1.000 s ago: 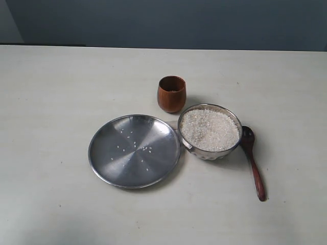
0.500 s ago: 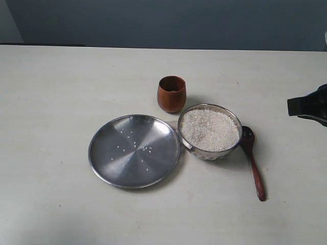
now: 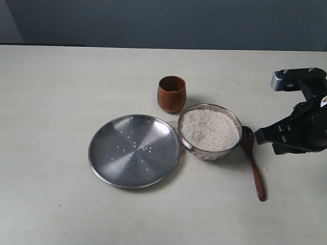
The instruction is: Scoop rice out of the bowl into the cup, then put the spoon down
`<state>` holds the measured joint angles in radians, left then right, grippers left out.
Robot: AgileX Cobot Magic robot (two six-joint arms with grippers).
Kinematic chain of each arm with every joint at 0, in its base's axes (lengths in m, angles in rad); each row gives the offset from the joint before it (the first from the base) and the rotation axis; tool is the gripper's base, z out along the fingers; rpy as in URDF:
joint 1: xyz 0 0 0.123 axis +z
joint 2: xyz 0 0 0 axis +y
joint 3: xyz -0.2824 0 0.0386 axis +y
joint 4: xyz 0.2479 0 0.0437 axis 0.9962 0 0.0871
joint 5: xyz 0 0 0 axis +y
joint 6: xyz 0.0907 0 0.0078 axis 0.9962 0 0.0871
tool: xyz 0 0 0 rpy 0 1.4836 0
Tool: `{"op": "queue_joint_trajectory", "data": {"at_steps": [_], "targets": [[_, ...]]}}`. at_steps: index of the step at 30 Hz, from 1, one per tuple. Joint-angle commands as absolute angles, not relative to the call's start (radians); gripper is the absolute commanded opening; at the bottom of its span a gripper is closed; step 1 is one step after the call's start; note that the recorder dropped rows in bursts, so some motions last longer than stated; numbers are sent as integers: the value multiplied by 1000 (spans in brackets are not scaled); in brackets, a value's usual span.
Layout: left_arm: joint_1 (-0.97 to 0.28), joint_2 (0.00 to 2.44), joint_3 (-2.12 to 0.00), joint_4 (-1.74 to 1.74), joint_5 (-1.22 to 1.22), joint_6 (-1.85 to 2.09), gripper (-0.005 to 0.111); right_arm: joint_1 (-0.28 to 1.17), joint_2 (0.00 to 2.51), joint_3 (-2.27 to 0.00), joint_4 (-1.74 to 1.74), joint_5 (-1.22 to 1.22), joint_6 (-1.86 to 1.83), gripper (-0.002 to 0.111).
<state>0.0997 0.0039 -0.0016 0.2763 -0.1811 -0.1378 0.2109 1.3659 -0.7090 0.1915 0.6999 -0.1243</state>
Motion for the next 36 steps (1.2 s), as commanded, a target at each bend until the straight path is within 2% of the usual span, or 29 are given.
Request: {"op": "queue_joint_trajectory", "data": {"at_steps": [1, 4, 8, 14, 22, 28, 36], "targets": [[96, 0, 0, 81, -303, -452, 0, 212, 1436, -712, 197, 672, -131, 3], [96, 0, 0, 112, -221, -684, 0, 212, 1470, -712, 190, 658, -131, 16], [73, 0, -46, 442, -122, -1055, 0, 212, 1502, -712, 193, 644, -138, 31], [-11, 118, -160, 972, -271, -1503, 0, 212, 1524, -712, 193, 644, -140, 31], [-23, 505, -372, 1642, -443, -2093, 0, 212, 1524, -712, 226, 637, -163, 31], [-23, 805, -503, 1744, -585, -2091, 0, 212, 1524, -712, 236, 643, -165, 31], [-23, 1034, -546, 1744, -594, -1964, 0, 212, 1526, -711, 236, 652, -165, 31]]}}
